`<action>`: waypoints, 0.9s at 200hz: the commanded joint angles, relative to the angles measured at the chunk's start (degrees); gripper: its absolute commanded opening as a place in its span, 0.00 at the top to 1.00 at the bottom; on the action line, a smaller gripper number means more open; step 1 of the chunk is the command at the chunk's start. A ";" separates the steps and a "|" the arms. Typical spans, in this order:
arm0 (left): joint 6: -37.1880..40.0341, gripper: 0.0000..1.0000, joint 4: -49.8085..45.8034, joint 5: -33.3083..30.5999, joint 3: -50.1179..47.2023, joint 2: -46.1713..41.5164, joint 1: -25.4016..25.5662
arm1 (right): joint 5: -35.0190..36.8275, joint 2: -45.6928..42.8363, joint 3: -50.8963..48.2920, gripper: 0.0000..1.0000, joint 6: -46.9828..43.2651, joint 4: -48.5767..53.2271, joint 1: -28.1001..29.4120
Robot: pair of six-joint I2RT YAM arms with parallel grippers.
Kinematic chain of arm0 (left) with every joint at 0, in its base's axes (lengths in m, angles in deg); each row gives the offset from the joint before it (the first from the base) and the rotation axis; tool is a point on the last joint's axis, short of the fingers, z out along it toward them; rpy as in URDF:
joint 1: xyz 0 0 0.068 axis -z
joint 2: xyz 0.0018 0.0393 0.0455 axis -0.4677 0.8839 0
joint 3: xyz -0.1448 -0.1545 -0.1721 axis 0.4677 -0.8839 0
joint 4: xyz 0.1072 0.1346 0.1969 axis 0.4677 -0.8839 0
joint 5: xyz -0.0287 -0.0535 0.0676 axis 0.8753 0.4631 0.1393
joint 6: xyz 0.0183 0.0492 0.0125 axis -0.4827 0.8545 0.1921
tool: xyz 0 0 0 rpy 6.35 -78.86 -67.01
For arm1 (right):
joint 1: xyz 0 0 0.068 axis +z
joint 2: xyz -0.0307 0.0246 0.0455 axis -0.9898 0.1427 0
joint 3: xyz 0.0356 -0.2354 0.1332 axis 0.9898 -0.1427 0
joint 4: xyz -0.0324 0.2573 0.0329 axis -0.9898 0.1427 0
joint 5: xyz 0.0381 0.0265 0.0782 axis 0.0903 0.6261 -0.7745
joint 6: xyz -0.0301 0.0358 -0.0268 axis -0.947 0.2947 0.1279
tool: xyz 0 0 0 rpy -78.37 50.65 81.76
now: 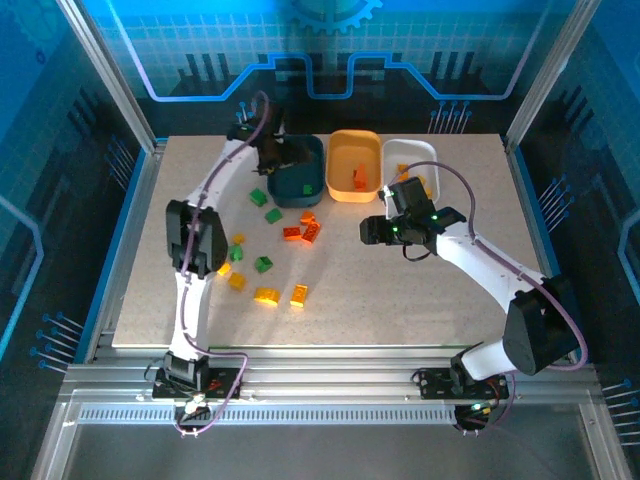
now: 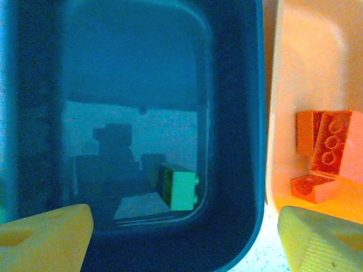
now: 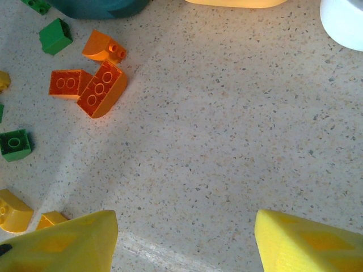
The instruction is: Sort the legos into containers by color
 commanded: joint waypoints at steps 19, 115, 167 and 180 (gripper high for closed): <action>-7.09 0.15 -8.15 -2.54 1.28 3.02 -12.56 | 0.00 1.79 -0.23 0.33 -1.09 0.13 0.81; 0.60 0.20 -13.11 -3.97 14.24 16.39 -16.71 | 0.99 3.35 -3.59 0.31 1.16 -0.47 2.45; -0.83 0.26 -14.37 -7.40 14.92 20.59 -16.78 | 0.94 3.79 -2.48 0.31 1.51 0.05 2.93; -1.00 0.26 -14.21 -7.73 14.67 21.10 -16.78 | 0.88 4.04 -2.39 0.31 1.51 0.05 2.99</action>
